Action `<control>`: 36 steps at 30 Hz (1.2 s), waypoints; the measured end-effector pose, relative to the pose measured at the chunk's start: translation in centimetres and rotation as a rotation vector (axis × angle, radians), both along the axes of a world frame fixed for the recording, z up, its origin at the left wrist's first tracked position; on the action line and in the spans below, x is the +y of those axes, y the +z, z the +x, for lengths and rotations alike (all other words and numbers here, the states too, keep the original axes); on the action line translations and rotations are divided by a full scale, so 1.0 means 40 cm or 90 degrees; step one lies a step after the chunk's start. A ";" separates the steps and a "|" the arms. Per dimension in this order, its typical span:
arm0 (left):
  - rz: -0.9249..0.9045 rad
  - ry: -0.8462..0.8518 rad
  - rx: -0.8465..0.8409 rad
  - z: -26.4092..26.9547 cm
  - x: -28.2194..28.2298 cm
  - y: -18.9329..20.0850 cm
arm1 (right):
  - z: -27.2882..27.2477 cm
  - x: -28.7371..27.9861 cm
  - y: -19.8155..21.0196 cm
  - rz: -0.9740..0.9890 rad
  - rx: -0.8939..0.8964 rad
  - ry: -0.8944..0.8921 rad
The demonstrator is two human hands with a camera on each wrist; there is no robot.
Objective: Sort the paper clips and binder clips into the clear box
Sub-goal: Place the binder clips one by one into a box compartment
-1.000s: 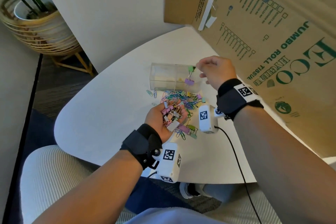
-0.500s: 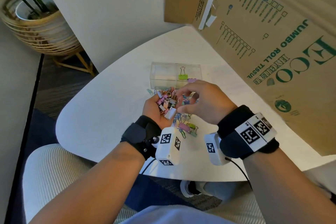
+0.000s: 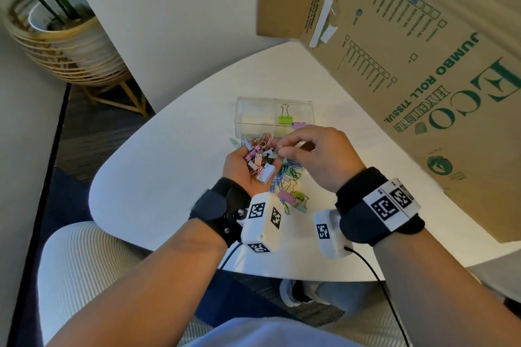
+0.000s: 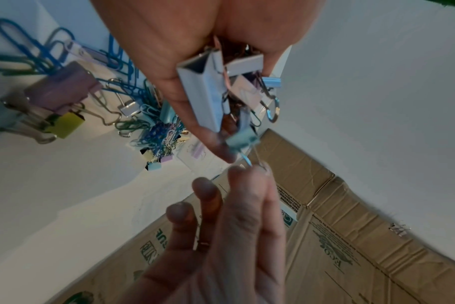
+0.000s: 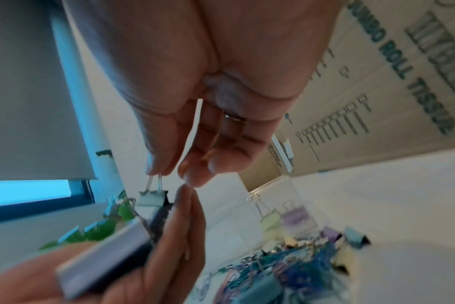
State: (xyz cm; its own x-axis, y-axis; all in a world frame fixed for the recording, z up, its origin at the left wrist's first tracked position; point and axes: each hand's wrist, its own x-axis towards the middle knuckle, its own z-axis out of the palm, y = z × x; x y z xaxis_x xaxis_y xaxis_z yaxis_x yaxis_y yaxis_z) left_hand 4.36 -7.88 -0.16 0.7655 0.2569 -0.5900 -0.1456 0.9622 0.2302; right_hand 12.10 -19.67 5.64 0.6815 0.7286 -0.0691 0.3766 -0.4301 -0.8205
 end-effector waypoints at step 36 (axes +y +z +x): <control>0.028 -0.033 -0.003 -0.004 0.010 -0.023 | 0.004 0.032 -0.018 -0.186 -0.076 0.066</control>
